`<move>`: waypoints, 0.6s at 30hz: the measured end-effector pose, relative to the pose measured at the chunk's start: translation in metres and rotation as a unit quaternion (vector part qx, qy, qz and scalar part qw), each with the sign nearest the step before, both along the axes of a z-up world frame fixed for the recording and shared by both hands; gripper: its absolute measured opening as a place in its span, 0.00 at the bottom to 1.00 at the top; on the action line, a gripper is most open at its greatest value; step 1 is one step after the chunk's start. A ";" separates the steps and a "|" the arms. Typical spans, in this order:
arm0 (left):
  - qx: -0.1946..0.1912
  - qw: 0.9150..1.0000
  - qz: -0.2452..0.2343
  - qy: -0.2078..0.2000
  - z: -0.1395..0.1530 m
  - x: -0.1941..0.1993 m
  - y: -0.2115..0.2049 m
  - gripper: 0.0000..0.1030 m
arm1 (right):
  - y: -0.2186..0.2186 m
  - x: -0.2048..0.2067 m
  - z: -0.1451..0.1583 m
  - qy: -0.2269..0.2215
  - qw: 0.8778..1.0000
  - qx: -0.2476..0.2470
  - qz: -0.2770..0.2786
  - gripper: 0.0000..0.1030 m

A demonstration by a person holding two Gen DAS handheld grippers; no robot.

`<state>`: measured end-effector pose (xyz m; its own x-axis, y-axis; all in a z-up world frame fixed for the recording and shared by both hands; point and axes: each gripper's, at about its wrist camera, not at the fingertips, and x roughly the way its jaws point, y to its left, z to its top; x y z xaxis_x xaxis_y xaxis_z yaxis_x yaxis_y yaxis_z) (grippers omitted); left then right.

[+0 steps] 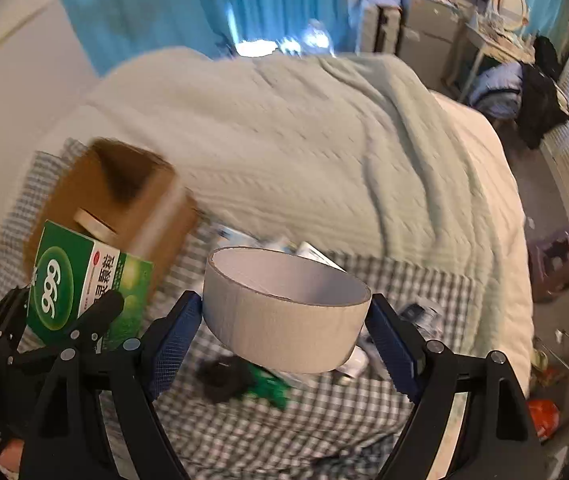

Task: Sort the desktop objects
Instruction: 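Carry the green box and tape roll over the cardboard box and release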

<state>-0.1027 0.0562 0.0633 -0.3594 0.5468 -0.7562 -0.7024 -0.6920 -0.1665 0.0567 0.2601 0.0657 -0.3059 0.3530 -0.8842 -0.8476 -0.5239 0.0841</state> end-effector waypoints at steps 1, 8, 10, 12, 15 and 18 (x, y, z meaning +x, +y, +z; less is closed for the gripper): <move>0.007 1.000 0.007 0.001 0.010 -0.006 -0.007 0.81 | -0.005 -0.005 0.007 0.008 1.000 0.005 0.005 0.81; 0.007 0.998 0.058 0.004 0.049 -0.062 -0.050 0.81 | -0.034 -0.059 0.035 0.060 0.997 0.018 0.049 0.81; 0.005 0.997 0.073 0.010 0.050 -0.079 -0.062 0.81 | -0.039 -0.075 0.035 0.068 0.996 0.012 0.059 0.81; 0.005 0.996 0.086 0.011 0.047 -0.088 -0.077 0.81 | -0.042 -0.093 0.032 0.074 0.995 0.007 0.070 0.81; -0.001 0.993 0.119 -0.010 0.035 -0.107 -0.090 0.81 | -0.043 -0.120 0.025 0.079 0.993 -0.003 0.085 0.81; -0.016 0.990 0.133 -0.033 0.022 -0.124 -0.093 0.81 | -0.044 -0.146 0.015 0.082 0.992 -0.015 0.099 0.81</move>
